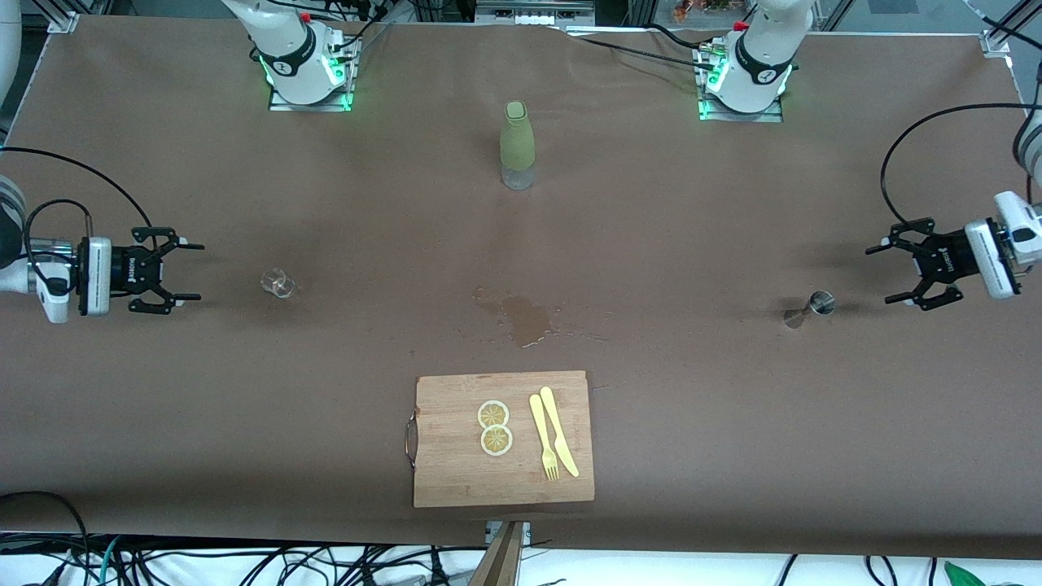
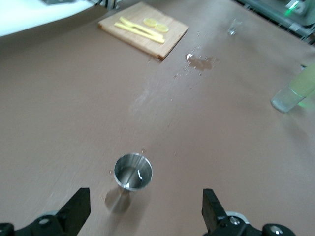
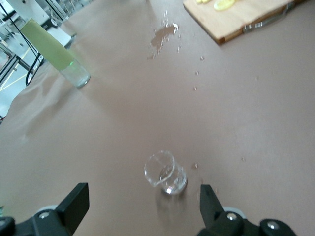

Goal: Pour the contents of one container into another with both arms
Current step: 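Reach the right gripper to the beaker while the left gripper reaches the jigger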

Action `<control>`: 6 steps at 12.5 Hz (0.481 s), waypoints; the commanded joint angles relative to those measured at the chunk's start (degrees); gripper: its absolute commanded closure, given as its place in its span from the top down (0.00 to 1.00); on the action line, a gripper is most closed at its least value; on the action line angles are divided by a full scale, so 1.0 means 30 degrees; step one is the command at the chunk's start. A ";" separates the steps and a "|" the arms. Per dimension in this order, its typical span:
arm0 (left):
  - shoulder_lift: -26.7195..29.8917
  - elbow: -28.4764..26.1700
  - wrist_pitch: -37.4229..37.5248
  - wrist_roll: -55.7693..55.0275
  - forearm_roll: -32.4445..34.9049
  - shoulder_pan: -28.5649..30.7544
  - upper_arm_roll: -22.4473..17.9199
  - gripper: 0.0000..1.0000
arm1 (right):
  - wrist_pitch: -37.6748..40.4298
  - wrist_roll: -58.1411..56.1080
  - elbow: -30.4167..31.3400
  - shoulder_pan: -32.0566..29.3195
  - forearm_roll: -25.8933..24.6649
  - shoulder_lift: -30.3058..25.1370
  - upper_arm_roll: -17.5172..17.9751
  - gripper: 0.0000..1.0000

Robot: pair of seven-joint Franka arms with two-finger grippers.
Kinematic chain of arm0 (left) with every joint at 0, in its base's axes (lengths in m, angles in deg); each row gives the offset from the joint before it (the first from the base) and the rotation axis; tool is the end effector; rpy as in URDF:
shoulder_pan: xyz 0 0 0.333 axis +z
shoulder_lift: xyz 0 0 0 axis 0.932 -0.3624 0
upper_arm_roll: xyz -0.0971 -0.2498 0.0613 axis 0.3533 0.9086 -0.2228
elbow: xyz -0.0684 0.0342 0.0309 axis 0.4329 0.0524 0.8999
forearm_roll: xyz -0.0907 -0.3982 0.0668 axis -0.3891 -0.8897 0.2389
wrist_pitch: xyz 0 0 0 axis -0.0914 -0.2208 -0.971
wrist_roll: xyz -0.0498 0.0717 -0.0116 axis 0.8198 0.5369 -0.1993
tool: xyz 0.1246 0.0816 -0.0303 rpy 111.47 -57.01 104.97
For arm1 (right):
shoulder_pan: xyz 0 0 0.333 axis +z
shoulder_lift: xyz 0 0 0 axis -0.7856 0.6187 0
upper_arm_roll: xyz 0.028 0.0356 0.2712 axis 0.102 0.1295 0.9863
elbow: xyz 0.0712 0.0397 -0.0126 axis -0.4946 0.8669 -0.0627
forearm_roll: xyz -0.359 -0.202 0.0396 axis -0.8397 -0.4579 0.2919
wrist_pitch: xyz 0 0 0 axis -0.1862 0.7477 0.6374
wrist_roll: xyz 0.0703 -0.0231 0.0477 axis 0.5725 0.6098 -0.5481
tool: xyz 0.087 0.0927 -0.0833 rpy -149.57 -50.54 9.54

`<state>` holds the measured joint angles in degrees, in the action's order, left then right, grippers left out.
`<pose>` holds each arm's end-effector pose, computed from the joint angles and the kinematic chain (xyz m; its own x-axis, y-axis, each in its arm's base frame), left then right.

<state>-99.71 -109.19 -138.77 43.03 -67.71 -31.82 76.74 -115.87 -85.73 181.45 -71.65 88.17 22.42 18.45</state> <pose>0.5403 0.1826 0.1897 0.4905 -0.5157 0.7025 -0.8645 -0.3891 0.3181 0.5636 -0.1391 0.1681 0.3884 0.6131 0.6879 0.9081 -0.1278 -0.3988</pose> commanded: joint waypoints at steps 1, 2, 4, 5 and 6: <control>-0.1636 0.0197 0.0150 0.2474 -0.1048 -0.0033 0.0253 1.00 | -0.0912 -0.3363 0.1199 -0.0232 0.2047 0.0405 0.0159 1.00; -0.1873 0.0313 0.0209 0.3001 -0.1019 -0.0149 0.0253 0.99 | -0.1002 -0.4652 0.1201 -0.0290 0.2576 0.0960 0.0159 1.00; -0.2369 0.0780 0.0210 0.4492 -0.0902 -0.0618 0.0253 1.00 | -0.1090 -0.6853 0.1201 -0.0349 0.3486 0.2015 0.0159 1.00; -0.2489 0.0783 0.0210 0.5167 -0.0901 -0.0590 0.0253 0.99 | -0.1090 -0.7558 0.1172 -0.0436 0.3722 0.2397 0.0159 1.00; -0.2577 0.0783 0.0239 0.5754 -0.0901 -0.0590 0.0224 0.99 | -0.1090 -0.8493 0.1201 -0.0466 0.3956 0.2807 0.0159 1.00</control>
<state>-106.41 -108.18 -138.77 55.83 -69.25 -33.29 77.78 -119.22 -106.30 184.93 -71.93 97.83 29.04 18.45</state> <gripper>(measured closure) 0.004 0.000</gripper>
